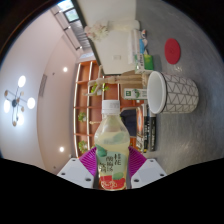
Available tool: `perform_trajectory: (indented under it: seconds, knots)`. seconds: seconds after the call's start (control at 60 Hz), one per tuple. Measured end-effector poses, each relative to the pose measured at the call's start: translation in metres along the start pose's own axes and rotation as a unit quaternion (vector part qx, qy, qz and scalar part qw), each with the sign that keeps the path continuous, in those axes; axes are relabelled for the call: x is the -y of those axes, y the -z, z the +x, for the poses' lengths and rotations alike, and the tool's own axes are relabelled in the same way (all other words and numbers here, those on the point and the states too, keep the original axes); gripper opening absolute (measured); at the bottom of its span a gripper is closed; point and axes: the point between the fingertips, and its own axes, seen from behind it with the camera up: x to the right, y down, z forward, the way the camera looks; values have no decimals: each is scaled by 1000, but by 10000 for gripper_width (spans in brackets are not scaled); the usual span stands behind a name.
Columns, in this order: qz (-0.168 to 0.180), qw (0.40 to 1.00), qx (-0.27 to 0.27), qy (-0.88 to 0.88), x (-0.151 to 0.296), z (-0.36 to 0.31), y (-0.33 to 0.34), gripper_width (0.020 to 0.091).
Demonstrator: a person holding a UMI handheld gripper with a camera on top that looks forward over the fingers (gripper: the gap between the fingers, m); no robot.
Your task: Pour water
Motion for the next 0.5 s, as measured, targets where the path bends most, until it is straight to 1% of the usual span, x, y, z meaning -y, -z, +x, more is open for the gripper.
perform_trajectory:
  seconds: [0.117, 0.25, 0.35, 0.5]
  knots:
    - [16, 994, 4, -108, 16, -4, -4, 372]
    - [36, 973, 13, -226, 33, -1, -4, 371]
    - [47, 962, 14, -268, 42, 3, 0, 372]
    - [40, 963, 5, -268, 41, 7, -1, 373]
